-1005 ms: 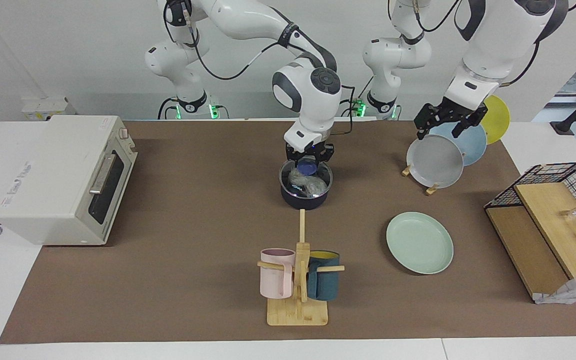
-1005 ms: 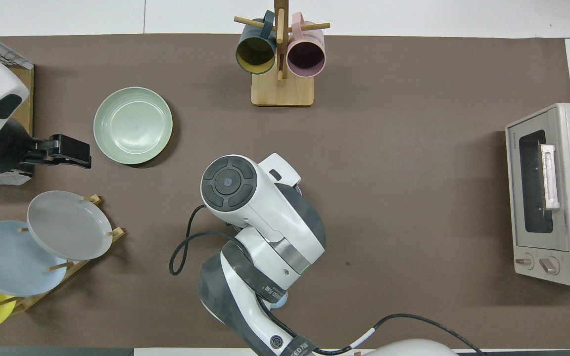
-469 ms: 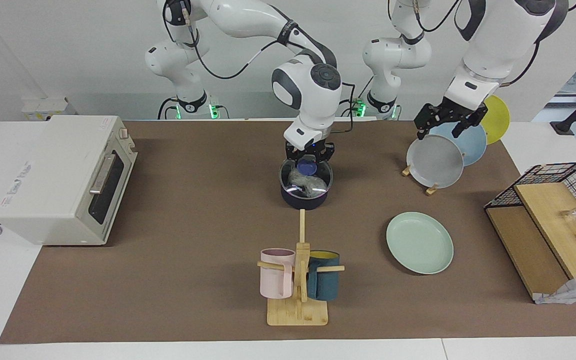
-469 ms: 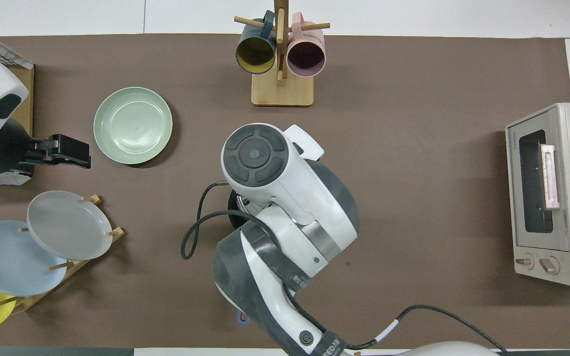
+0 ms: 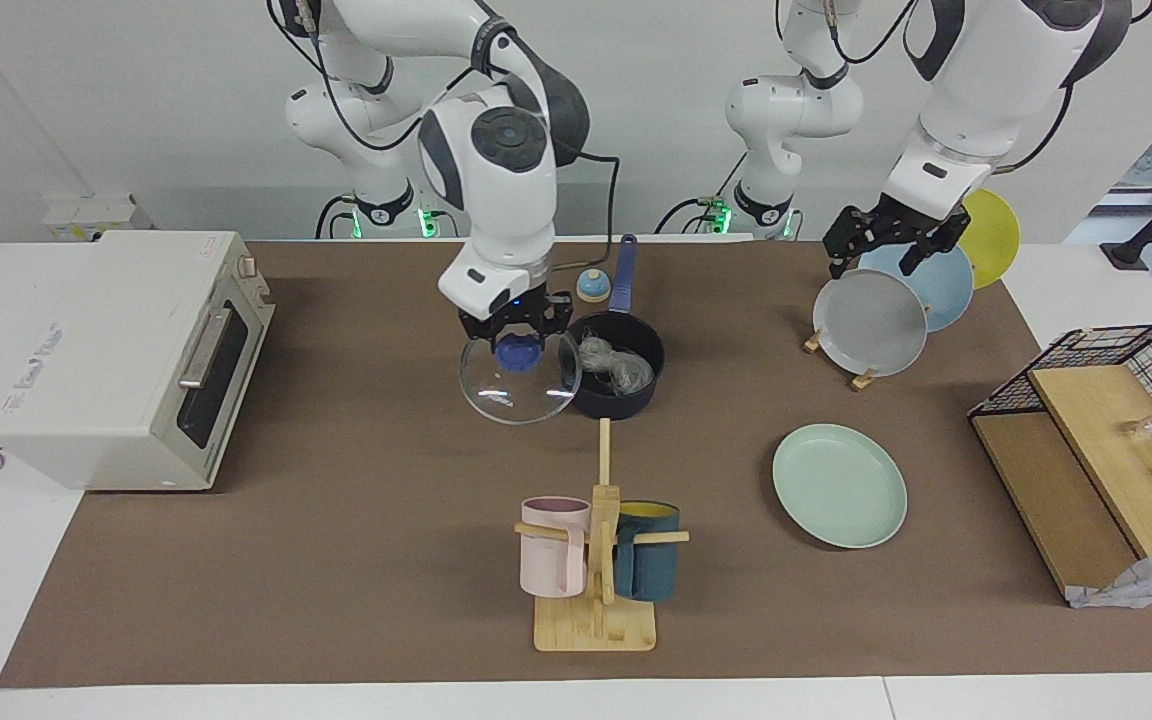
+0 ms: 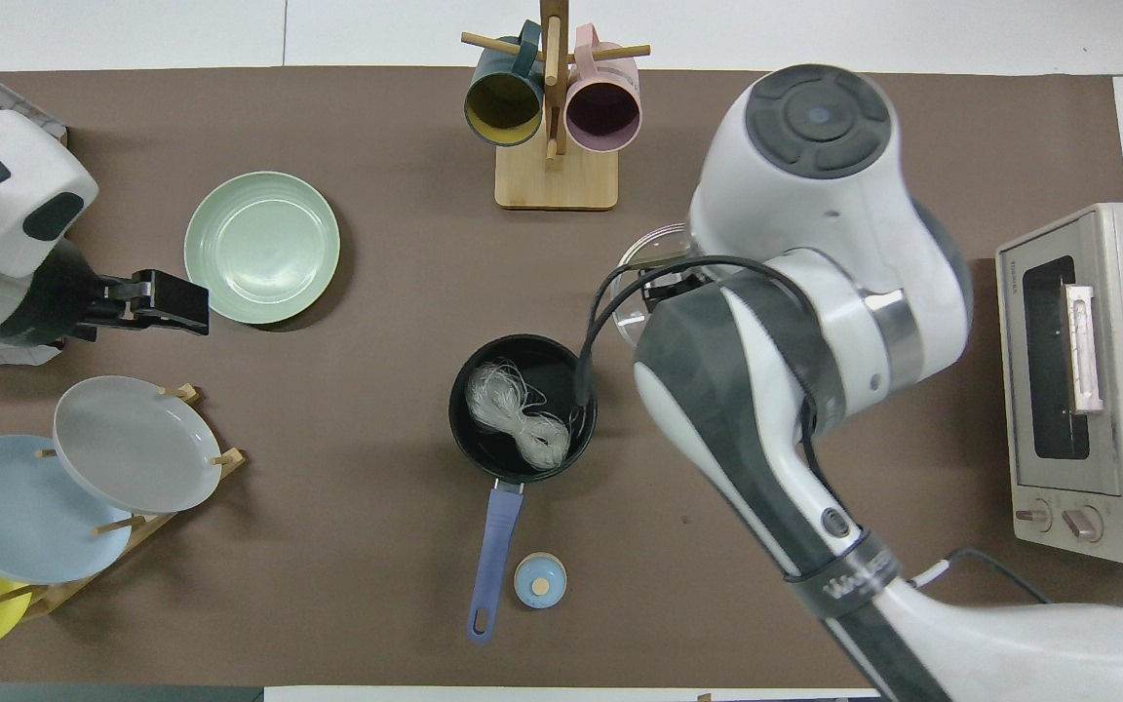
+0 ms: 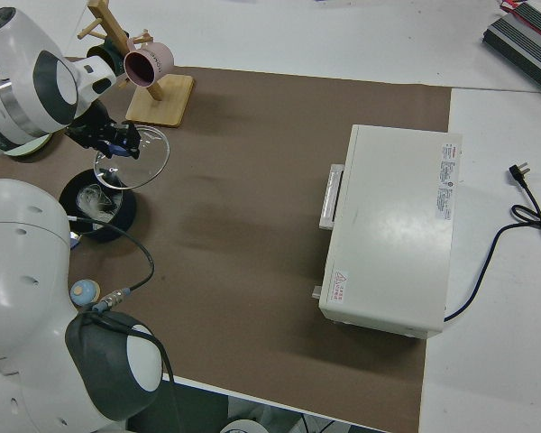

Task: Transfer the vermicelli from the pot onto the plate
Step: 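Lift the lid off the pot while the left gripper reaches the pot, then pinch the vermicelli with the left gripper while the right gripper holds the lid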

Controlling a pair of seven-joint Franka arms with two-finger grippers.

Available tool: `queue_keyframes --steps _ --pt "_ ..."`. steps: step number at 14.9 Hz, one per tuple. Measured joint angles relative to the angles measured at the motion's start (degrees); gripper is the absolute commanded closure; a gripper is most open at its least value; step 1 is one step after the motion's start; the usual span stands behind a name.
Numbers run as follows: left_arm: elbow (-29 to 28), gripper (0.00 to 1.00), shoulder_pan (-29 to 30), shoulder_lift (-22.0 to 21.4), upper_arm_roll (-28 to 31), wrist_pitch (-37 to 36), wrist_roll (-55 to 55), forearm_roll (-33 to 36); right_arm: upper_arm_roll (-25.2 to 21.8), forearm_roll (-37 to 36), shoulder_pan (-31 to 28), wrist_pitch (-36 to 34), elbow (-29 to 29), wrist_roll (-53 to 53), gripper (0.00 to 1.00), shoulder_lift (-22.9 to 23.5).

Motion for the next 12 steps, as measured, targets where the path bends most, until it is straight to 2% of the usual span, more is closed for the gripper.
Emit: queue_keyframes --steps 3,6,9,12 --pt "-5.0 0.0 -8.0 -0.2 -0.5 7.6 -11.1 -0.3 -0.1 0.0 -6.2 0.8 -1.6 -11.0 0.39 0.0" --pt "-12.7 0.0 -16.1 1.2 -0.9 17.7 -18.1 -2.3 -0.1 -0.3 -10.5 5.7 -5.6 -18.8 0.39 -0.6" --pt "-19.1 0.0 -22.5 6.3 -1.0 29.0 -22.6 -2.9 -0.1 -1.2 -13.1 13.8 -13.7 -23.5 0.39 -2.5" --pt "-21.2 0.0 -24.4 11.3 -0.9 35.4 -23.6 -5.6 -0.1 -2.8 -13.5 19.8 -21.0 -24.3 0.39 -4.7"
